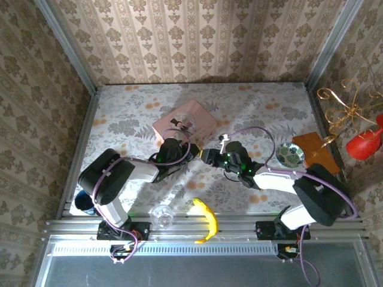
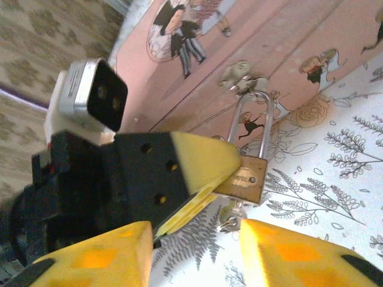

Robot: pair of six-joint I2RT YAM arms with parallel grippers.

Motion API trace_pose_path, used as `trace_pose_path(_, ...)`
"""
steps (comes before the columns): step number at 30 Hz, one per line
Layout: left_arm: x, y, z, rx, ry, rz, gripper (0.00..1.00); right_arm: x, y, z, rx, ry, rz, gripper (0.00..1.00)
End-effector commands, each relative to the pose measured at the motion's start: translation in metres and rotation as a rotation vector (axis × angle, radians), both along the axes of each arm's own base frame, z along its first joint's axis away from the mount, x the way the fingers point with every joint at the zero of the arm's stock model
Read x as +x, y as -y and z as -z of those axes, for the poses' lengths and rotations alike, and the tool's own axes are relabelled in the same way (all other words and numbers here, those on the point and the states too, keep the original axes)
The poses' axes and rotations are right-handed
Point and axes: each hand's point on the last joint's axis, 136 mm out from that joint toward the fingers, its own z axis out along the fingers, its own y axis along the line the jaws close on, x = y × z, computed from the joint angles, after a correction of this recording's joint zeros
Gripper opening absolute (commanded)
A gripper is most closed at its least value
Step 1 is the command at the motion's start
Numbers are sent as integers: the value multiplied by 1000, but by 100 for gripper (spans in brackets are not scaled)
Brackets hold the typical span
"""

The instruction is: Unlock the padlock with the key

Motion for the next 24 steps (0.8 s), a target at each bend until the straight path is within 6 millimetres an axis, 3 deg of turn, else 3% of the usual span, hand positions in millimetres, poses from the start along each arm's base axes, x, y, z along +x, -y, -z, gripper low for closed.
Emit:
trace_pose_path(1,0,0,-14,-3,-2,-16,0,-6,31,23,-415,39,33,39)
trace_pose_path(9,-4,4,-17,6,-37,-9,0,-10,23,18,-630,112,-3,33)
trace_pose_path(24,-10,-4,-17,73,-70,-5,0,-11,-13,26,-722,153,-128,32)
